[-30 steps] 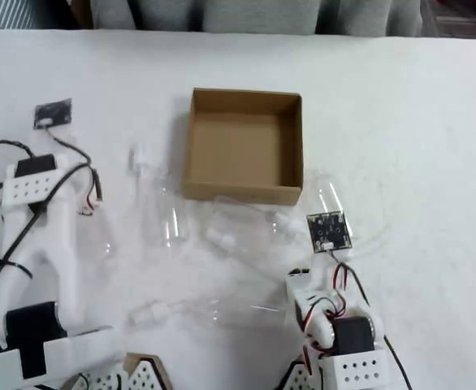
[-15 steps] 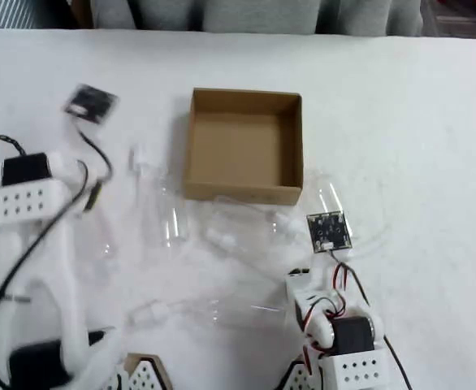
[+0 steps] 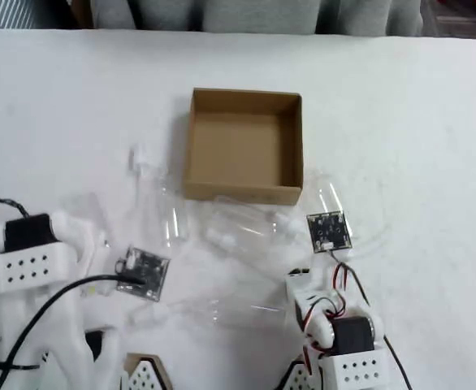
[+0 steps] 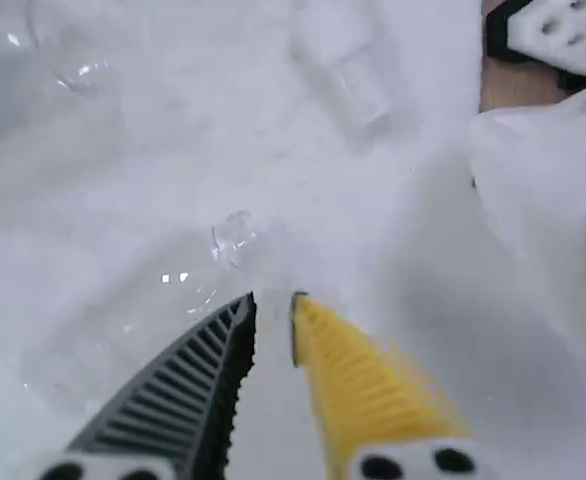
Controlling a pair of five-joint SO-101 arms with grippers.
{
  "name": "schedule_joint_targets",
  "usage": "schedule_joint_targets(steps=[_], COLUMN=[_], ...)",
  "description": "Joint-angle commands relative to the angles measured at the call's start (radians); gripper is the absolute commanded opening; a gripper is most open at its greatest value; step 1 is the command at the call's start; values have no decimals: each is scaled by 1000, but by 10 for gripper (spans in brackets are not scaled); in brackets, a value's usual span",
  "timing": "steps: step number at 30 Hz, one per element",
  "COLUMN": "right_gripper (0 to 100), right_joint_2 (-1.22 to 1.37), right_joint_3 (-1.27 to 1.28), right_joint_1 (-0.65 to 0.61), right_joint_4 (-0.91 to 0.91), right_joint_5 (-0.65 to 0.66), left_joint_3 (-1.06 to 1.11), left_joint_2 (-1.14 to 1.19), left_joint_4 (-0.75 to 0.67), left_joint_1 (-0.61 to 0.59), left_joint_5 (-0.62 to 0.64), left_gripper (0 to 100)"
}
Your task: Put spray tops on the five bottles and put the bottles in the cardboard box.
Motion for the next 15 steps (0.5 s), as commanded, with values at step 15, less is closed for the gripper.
schedule_joint_targets(steps=[15], right_gripper=[17], right_joint_2=[-10], right_joint_3=[3], right_joint_1=[2], right_joint_4=[4], right_joint_5=[9], left_joint_3=[278], left_joint_2=[-27], left_joint_4=[-351], left_joint_1=[28], left_joint_5=[-52], left_gripper=[90])
